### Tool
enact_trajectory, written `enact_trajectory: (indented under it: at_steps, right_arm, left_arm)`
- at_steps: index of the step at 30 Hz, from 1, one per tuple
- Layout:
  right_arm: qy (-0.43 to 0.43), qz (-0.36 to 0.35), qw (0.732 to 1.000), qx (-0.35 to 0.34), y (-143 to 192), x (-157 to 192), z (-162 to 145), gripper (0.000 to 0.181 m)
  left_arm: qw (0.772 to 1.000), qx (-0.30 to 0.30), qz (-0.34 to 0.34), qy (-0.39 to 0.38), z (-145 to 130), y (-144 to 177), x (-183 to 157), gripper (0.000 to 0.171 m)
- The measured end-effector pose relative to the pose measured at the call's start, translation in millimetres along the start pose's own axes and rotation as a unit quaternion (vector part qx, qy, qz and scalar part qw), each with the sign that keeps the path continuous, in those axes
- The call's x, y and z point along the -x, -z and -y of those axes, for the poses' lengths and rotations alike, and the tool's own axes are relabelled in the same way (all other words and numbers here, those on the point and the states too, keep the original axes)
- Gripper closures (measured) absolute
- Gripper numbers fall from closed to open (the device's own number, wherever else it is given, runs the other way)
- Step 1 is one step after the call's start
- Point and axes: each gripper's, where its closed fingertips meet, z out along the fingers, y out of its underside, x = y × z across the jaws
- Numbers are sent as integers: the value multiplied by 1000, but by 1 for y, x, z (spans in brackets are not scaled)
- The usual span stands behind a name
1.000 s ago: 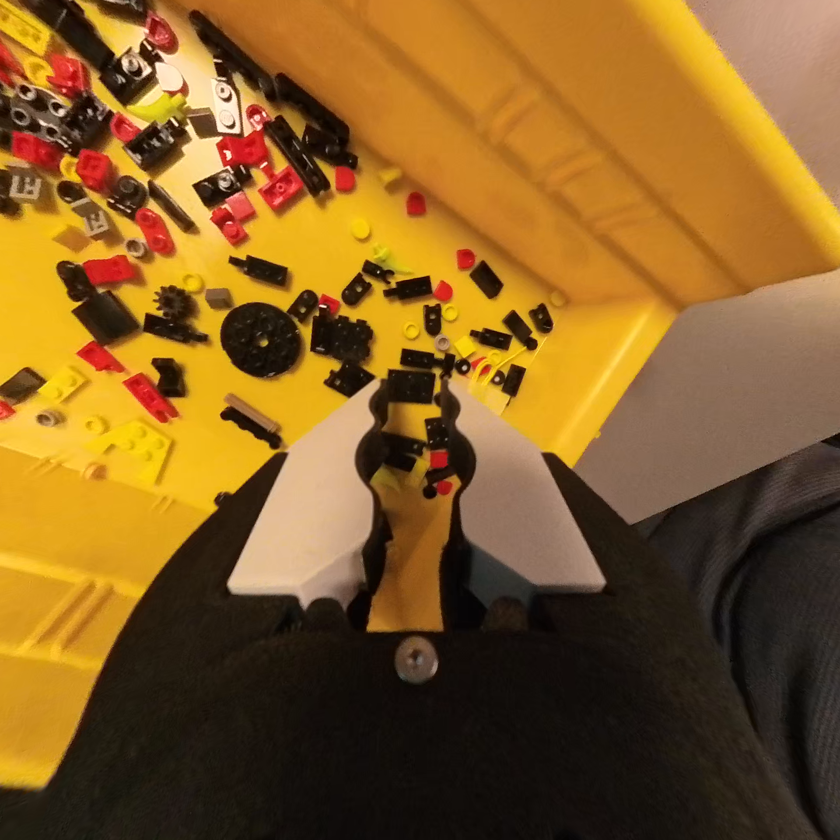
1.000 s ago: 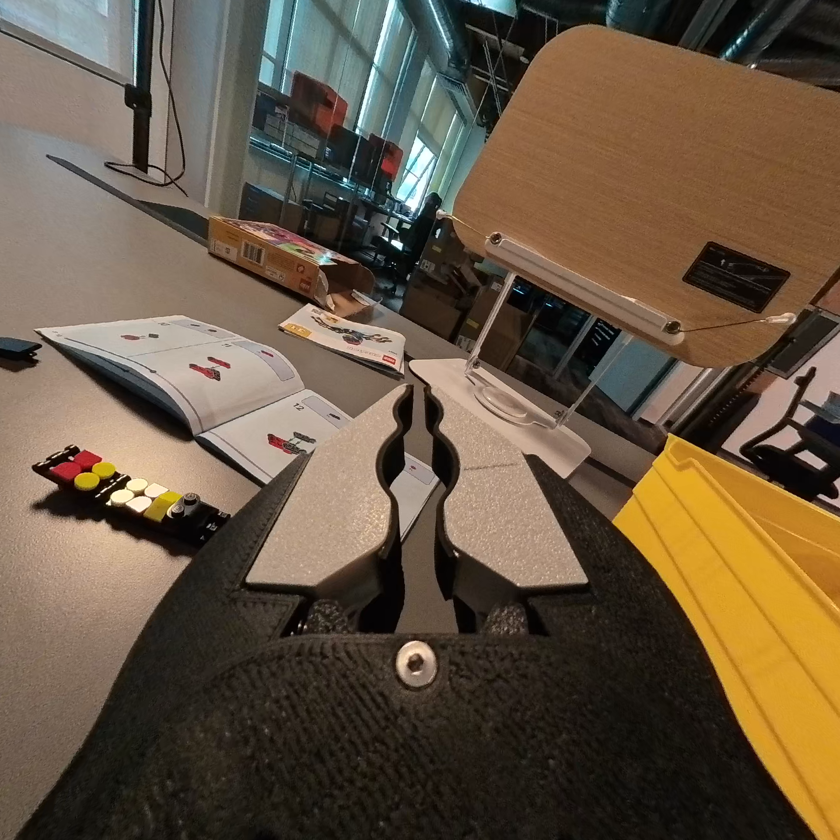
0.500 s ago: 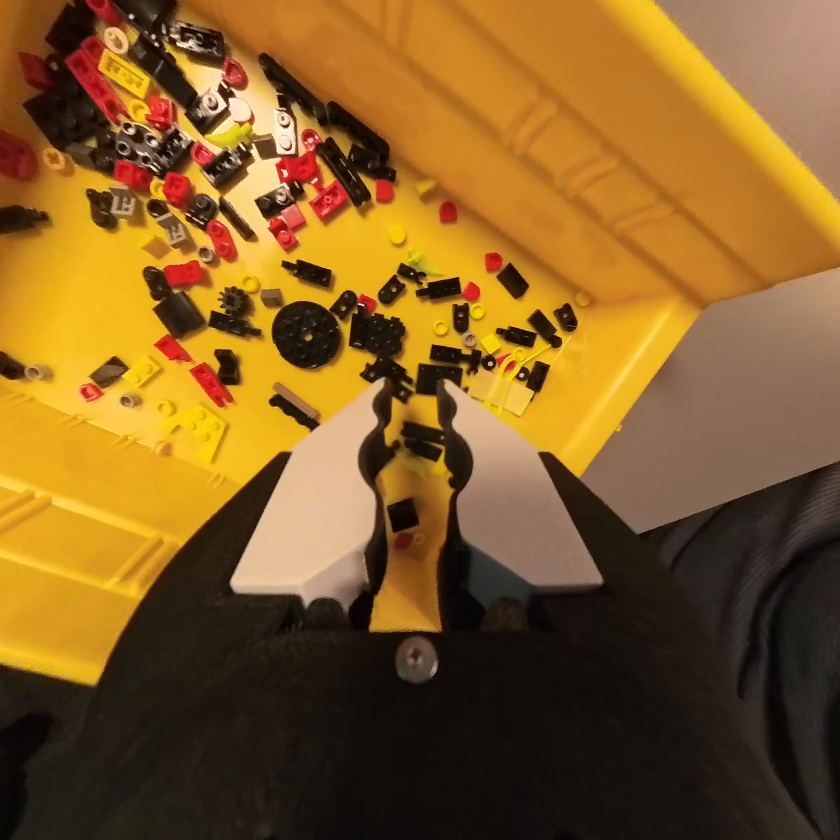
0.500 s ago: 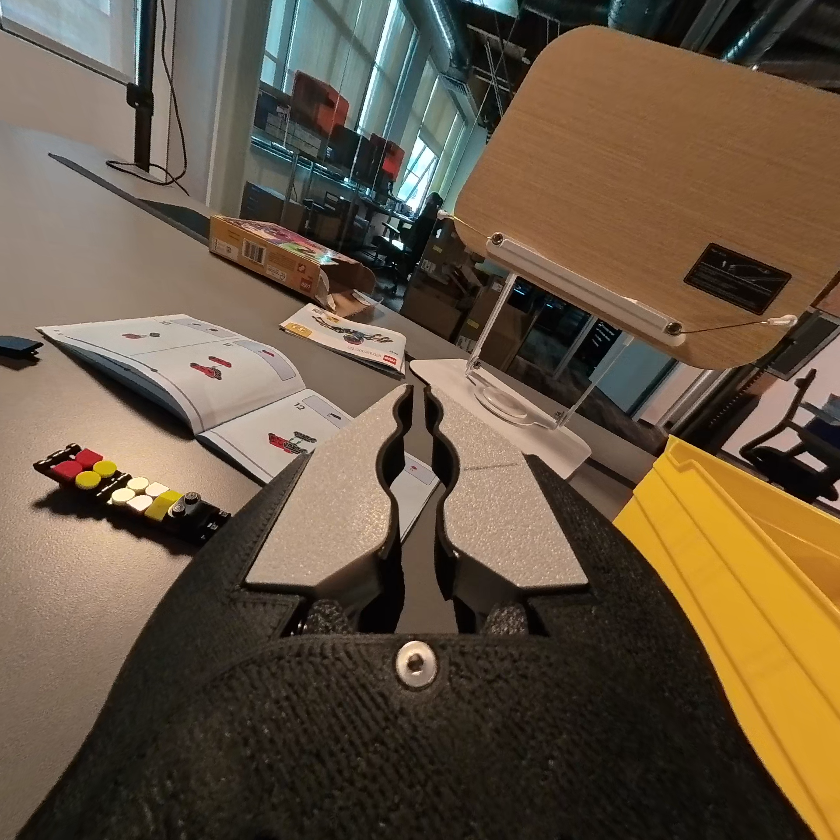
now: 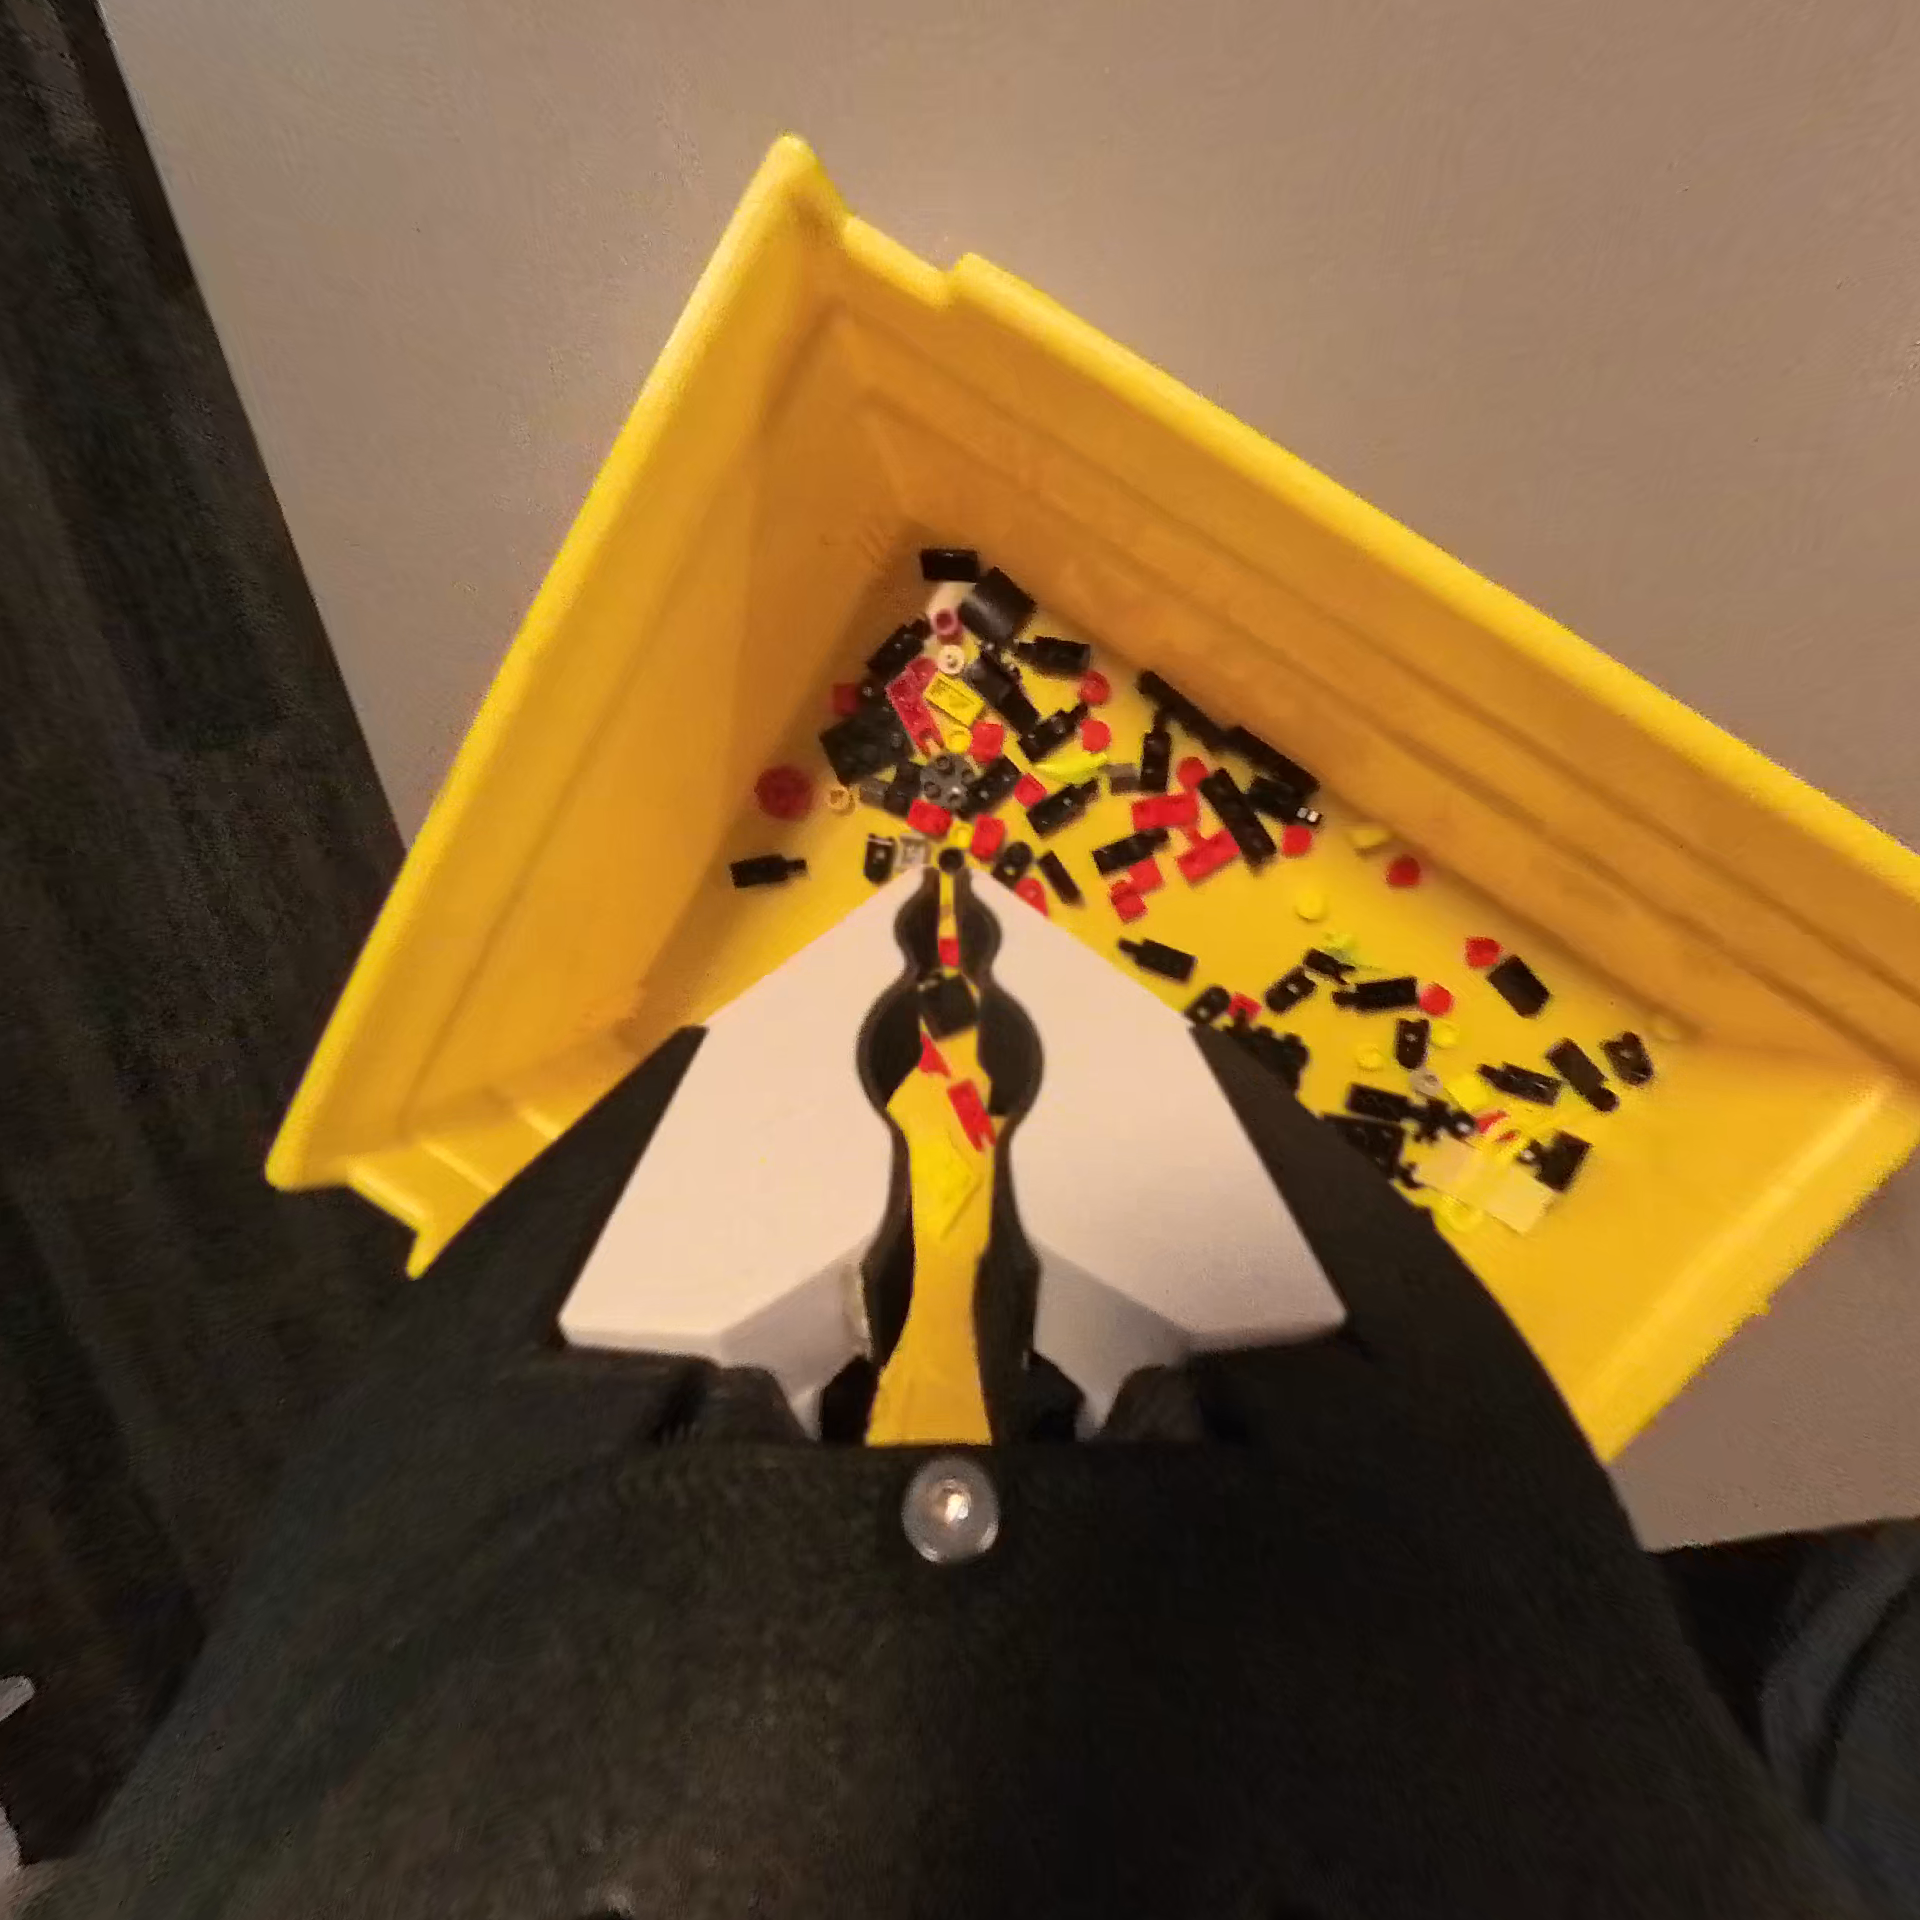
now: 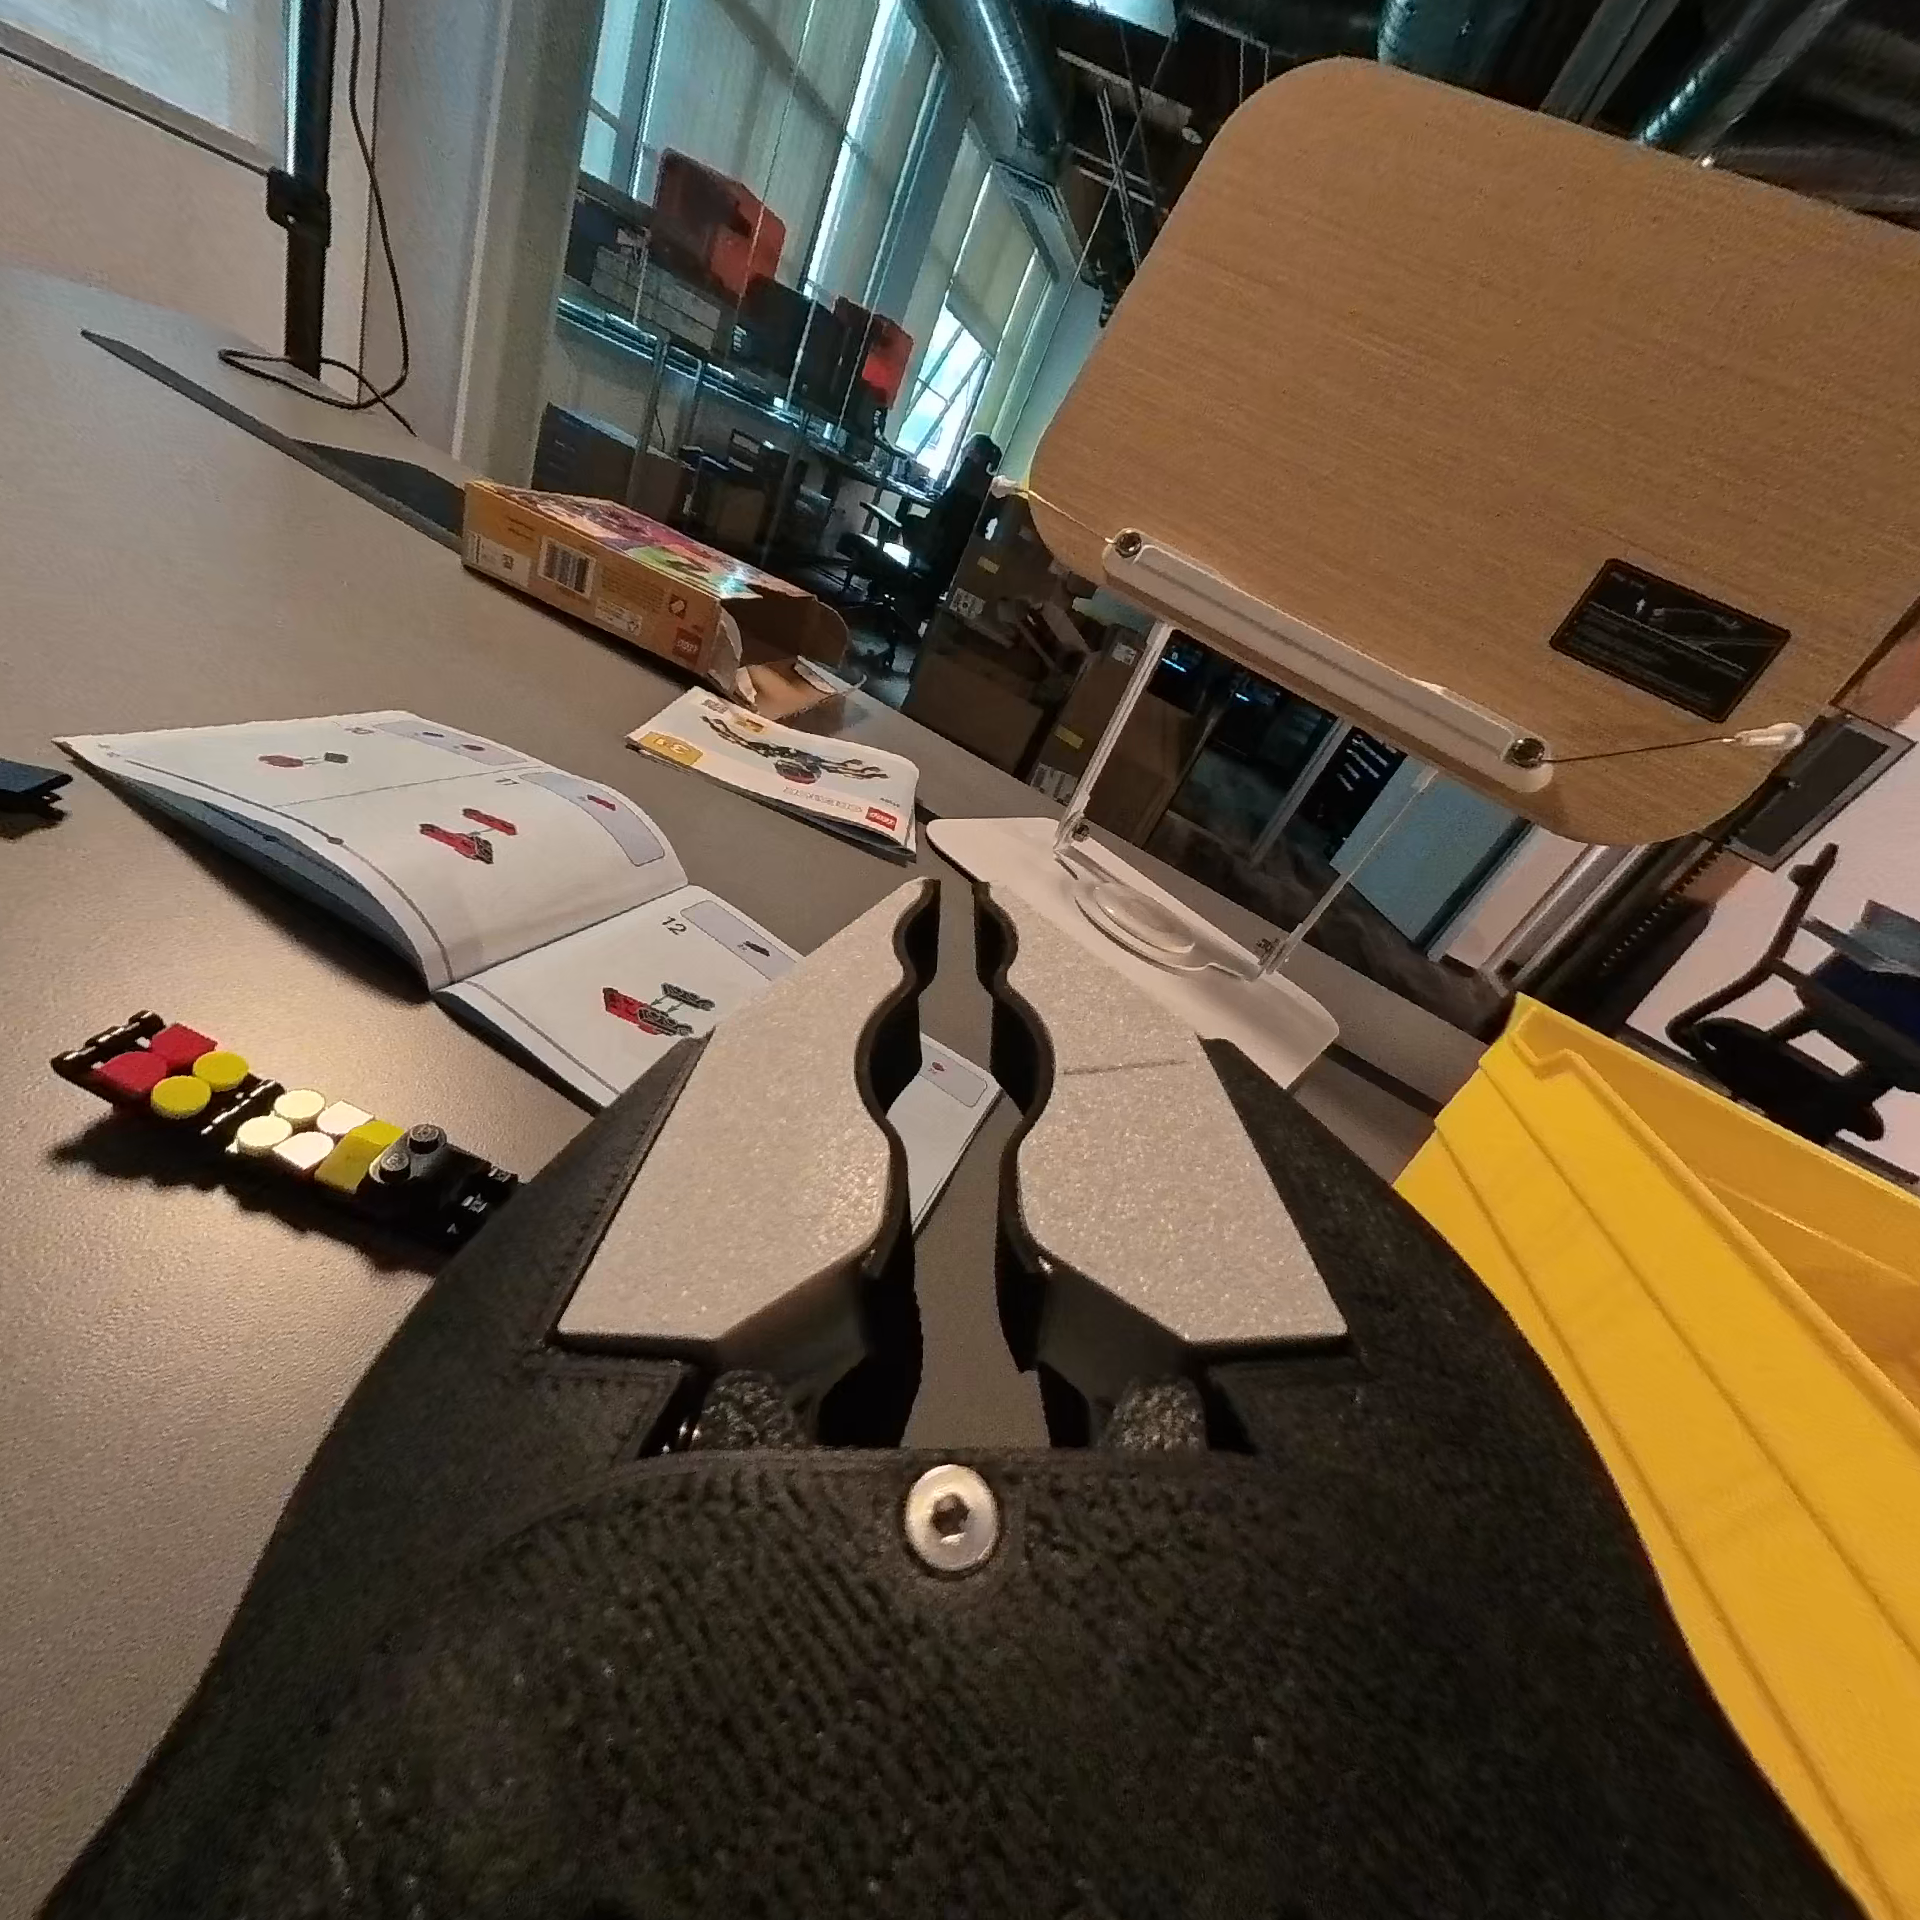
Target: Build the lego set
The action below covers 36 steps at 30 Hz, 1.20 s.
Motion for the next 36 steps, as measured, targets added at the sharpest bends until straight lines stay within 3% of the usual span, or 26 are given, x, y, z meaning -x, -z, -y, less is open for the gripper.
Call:
enact_trajectory:
  at_steps: [7,16,24,36]
  right_arm:
    - [28,7,999,20,-4,6,-5,177]
    - [16,-8,1000,16,-3,-1,-5,177]
    - [24,0,999,22,-4,3,-6,178]
    - [25,4,999,21,-5,4,-6,178]
  left_arm:
    - [999,45,-27,13,-2,-51,10,170]
    - [984,48,-165,53,2,-74,-17,159]
    - [985,48,-165,34,1,-84,-23,161]
    - [986,58,-145,-64,-4,-88,-27,161]
